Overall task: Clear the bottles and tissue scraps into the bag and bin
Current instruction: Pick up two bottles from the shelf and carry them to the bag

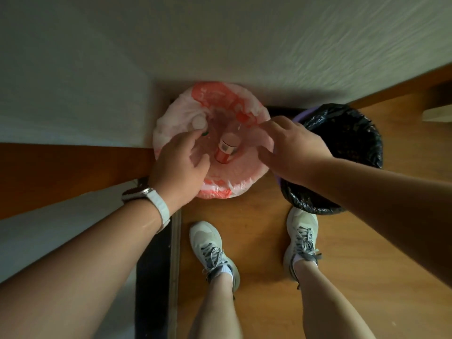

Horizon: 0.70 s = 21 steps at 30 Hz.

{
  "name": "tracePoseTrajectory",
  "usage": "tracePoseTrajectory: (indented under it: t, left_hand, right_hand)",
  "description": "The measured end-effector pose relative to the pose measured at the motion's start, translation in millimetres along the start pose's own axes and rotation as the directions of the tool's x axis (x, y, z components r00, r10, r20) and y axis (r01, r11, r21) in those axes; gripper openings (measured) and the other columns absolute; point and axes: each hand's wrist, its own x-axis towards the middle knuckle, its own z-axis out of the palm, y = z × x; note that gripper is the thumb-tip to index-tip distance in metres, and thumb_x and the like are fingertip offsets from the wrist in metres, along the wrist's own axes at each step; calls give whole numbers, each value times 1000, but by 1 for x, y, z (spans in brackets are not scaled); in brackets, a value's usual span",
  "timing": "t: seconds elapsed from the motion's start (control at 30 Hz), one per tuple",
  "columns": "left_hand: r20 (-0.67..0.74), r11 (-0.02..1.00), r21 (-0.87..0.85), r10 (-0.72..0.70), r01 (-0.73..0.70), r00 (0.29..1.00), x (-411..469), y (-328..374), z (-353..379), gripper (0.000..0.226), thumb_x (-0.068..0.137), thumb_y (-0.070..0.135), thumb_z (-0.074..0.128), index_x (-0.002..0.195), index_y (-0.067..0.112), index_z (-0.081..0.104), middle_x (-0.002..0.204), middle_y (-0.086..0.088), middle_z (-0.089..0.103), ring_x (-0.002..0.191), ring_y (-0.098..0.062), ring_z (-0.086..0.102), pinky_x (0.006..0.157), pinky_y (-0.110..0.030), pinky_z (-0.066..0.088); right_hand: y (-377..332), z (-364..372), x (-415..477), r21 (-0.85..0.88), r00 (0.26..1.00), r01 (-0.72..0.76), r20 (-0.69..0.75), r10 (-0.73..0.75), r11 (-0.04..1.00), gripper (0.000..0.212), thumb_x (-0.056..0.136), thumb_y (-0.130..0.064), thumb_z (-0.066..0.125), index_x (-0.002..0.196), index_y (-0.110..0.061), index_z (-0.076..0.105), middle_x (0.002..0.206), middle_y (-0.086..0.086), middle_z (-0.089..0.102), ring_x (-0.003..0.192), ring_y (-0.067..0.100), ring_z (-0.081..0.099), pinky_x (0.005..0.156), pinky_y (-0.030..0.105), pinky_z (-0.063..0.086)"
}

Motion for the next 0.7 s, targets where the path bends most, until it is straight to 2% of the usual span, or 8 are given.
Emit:
tracePoseTrajectory:
  t: [0.1,0.27,0.4,0.53,0.7]
  left_hand:
    - [4,979,161,127,-126,992,-23,20,-33,48,85,31,56,129,11,58,125,-10,60,114,-28,56,96,-42,46]
    - [38,887,375,276,-269,961,-65,81,-93,47,85,25,65,128,9,57,128,-18,57,117,-37,52,96,-44,43]
    - [21,856,417,328,-306,945,-92,124,-140,50,85,31,60,131,12,55,131,-15,54,117,-35,50,94,-46,45]
    - [-2,830,433,391,-351,921,-130,161,-194,51,85,33,61,131,11,53,130,-16,54,117,-35,50,93,-46,44]
    - [28,772,495,444,-398,896,-172,199,-250,54,89,43,51,136,18,49,136,-12,50,124,-31,46,98,-48,43]
  right_hand:
    - [-4,-41,-18,-99,996,93,18,-91,991,44,93,-42,51,132,-23,51,126,4,56,111,28,55,82,37,46]
    - [-37,-120,-62,-166,995,104,12,-104,981,48,95,-51,39,131,-22,52,128,6,55,117,30,52,94,44,43]
    - [-65,-178,-100,-174,991,104,-62,-117,979,50,95,-52,37,131,-20,50,130,8,53,119,31,50,94,45,42]
    - [-97,-236,-145,-226,987,117,-81,-139,967,60,91,-58,26,135,-22,47,137,8,50,125,31,47,98,47,40]
    - [-136,-299,-191,-285,983,96,-126,-137,954,55,93,-56,34,139,-26,45,146,5,43,135,27,37,107,46,33]
